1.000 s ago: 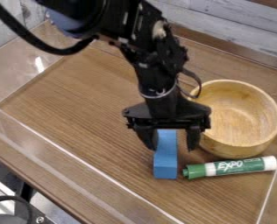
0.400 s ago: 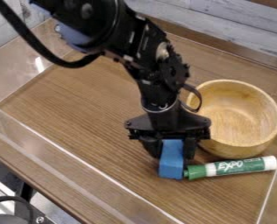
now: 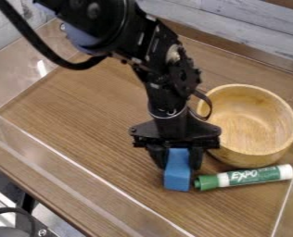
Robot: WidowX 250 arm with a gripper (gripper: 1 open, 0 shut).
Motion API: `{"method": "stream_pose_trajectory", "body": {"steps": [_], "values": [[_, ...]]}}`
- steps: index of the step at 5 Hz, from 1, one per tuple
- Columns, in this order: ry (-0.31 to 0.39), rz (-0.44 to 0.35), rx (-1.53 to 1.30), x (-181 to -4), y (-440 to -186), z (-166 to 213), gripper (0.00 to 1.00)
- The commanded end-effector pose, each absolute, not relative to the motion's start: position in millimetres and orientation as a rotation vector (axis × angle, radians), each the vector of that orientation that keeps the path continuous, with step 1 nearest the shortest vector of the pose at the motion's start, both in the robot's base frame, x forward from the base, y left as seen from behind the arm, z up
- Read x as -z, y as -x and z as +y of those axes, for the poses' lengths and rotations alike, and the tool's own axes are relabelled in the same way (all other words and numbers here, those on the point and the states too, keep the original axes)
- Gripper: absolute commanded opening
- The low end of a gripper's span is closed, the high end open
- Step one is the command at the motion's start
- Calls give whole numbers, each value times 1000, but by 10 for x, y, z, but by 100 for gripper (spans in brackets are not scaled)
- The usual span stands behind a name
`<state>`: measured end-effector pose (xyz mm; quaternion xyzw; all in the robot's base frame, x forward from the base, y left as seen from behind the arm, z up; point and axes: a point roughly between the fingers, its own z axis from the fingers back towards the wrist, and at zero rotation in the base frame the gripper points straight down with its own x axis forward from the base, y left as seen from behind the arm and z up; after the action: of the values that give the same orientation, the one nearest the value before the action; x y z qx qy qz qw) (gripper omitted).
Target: Put the blue block in the brown bowl
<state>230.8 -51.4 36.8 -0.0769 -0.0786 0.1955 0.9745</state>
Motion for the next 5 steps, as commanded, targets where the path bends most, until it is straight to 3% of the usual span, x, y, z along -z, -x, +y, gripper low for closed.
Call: {"method": "stream_pose_trajectory", "body": {"steps": [1, 5], "values": [[167, -214, -366, -576, -2424, -554, 0], [132, -200, -336, -753, -2423, -542, 0]]}}
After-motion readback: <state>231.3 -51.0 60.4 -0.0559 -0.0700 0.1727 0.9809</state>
